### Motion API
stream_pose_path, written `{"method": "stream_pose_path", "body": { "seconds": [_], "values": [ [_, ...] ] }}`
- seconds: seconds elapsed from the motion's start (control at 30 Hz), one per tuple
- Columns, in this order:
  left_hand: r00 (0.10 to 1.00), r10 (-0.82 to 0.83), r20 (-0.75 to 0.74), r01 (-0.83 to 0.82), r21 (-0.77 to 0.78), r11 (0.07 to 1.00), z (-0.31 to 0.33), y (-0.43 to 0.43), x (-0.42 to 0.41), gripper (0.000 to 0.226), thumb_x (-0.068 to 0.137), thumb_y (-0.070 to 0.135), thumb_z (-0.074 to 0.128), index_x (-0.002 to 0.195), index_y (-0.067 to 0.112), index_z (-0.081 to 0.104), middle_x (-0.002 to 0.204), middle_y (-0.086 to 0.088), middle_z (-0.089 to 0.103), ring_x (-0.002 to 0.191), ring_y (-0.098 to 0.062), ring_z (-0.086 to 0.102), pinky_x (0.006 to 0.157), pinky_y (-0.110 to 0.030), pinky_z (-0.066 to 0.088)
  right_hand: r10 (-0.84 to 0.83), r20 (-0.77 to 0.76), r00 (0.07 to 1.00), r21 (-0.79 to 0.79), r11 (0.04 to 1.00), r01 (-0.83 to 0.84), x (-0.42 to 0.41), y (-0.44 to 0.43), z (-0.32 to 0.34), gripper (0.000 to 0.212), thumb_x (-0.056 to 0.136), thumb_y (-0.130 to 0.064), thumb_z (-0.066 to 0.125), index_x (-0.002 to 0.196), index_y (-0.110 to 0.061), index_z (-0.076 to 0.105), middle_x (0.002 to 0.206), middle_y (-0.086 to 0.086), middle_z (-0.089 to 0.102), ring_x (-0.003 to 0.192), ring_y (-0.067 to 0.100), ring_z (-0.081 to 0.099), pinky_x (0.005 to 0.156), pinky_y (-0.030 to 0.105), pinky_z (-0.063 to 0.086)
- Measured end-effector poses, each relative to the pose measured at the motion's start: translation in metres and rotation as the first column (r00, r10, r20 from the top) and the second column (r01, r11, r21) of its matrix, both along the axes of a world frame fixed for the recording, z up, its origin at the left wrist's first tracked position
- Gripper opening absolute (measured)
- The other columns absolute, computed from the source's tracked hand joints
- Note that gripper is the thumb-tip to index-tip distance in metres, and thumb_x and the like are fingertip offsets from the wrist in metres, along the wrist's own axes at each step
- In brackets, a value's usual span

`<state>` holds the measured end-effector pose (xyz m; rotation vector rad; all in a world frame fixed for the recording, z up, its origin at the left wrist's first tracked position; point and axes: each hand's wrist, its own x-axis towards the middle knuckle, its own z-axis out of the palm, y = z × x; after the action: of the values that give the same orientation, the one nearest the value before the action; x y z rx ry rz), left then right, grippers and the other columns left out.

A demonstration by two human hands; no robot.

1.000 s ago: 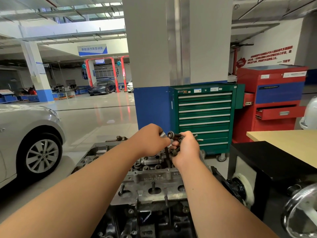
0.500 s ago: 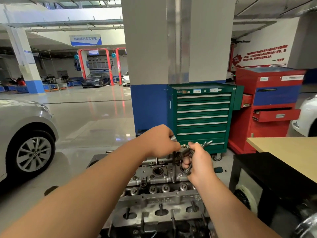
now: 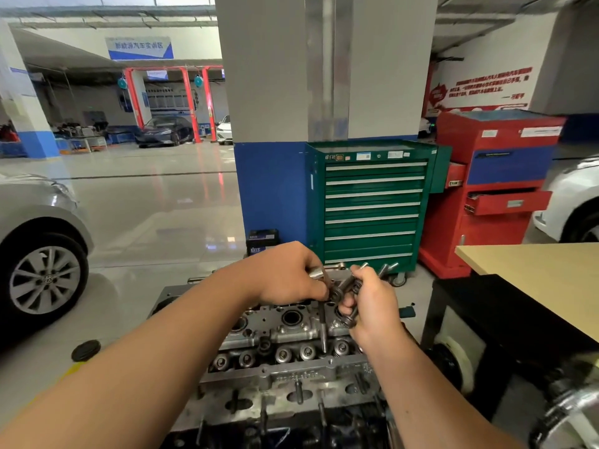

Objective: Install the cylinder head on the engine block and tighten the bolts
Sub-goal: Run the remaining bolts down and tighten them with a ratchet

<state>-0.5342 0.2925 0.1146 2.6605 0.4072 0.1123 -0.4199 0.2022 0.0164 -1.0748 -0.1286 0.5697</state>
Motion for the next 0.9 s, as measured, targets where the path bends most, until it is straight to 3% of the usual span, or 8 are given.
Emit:
{"method": "stream_pose_path", "body": {
  "seconds": [0.2,0.3,0.4,0.5,0.67,0.73,0.83,0.9],
  "values": [
    [0.990,-0.023,-0.137,0.044,0.148,0.988,0.001,-0.006,-0.004,0.034,0.084,0.036,0.068,0.090,0.003,0.067,0.072,-0.012,0.058,0.062,-0.022,0.050,0.059,-0.032,0.041,-0.016,0.008,1.000,-0.020,1.000,0.016,-0.008,-0.008,0.000,0.012,0.089,-0.020,0.054,0.085,-0.009,0.051,0.045,0.002,0.044,0.035,0.013,0.039,0.033,0.022,0.030],
    [0.987,-0.025,-0.159,0.047,0.134,0.990,-0.007,-0.007,0.000,0.031,0.084,0.037,0.069,0.099,0.009,0.068,0.089,-0.012,0.067,0.075,-0.021,0.057,0.072,-0.034,0.048,-0.019,-0.014,1.000,-0.036,0.999,0.018,-0.011,-0.010,0.003,0.012,0.090,-0.020,0.053,0.089,-0.009,0.051,0.045,0.002,0.045,0.035,0.014,0.038,0.033,0.021,0.029],
    [0.999,0.028,0.015,-0.028,0.020,0.999,-0.009,-0.004,0.001,0.041,0.076,0.047,0.072,0.112,0.028,0.066,0.103,0.007,0.064,0.090,-0.009,0.061,0.080,-0.029,0.048,0.001,-0.023,1.000,0.011,1.000,-0.001,-0.008,-0.013,0.017,0.016,0.092,-0.022,0.054,0.086,-0.008,0.049,0.043,0.003,0.043,0.034,0.014,0.037,0.034,0.019,0.029],
    [0.952,0.097,0.290,-0.060,-0.134,0.989,-0.002,-0.003,0.006,0.044,0.060,0.067,0.067,0.093,0.039,0.065,0.088,0.017,0.065,0.075,0.005,0.057,0.068,-0.022,0.043,-0.005,0.144,0.990,0.061,0.998,-0.004,0.001,-0.009,0.052,0.020,0.097,-0.024,0.053,0.083,-0.008,0.051,0.042,0.001,0.048,0.035,0.013,0.040,0.037,0.021,0.031],
    [0.764,0.234,0.602,-0.112,-0.233,0.966,0.002,0.005,0.019,0.011,0.082,0.043,0.067,0.078,0.034,0.066,0.060,0.017,0.063,0.052,0.002,0.054,0.052,-0.016,0.040,0.088,0.274,0.958,0.157,0.978,-0.135,0.007,0.008,0.090,0.019,0.101,-0.018,0.047,0.084,-0.008,0.046,0.050,0.000,0.056,0.034,0.009,0.038,0.034,0.018,0.027],
    [0.679,0.306,0.667,-0.117,-0.312,0.943,0.001,0.011,0.019,0.001,0.084,0.035,0.067,0.084,0.036,0.068,0.069,0.016,0.067,0.063,0.001,0.060,0.061,-0.019,0.044,0.151,0.259,0.954,0.157,0.968,-0.196,0.008,0.012,0.086,0.017,0.101,-0.018,0.046,0.087,-0.008,0.045,0.053,0.001,0.055,0.034,0.009,0.035,0.034,0.018,0.026],
    [0.658,0.331,0.676,-0.081,-0.374,0.924,-0.006,0.016,0.019,0.011,0.086,0.031,0.068,0.090,0.041,0.068,0.082,0.014,0.070,0.080,-0.002,0.065,0.071,-0.020,0.048,0.243,0.196,0.950,0.116,0.956,-0.269,0.008,0.016,0.073,0.015,0.100,-0.018,0.046,0.088,-0.009,0.046,0.052,0.001,0.054,0.034,0.009,0.032,0.034,0.019,0.024],
    [0.632,0.354,0.690,-0.077,-0.398,0.914,-0.008,0.020,0.018,0.009,0.086,0.029,0.068,0.088,0.038,0.069,0.081,0.012,0.071,0.078,-0.004,0.066,0.071,-0.017,0.050,0.297,0.170,0.940,0.039,0.951,-0.308,0.010,0.016,0.057,0.015,0.099,-0.017,0.048,0.087,-0.009,0.049,0.053,0.001,0.053,0.034,0.009,0.032,0.034,0.019,0.023]
  ]
}}
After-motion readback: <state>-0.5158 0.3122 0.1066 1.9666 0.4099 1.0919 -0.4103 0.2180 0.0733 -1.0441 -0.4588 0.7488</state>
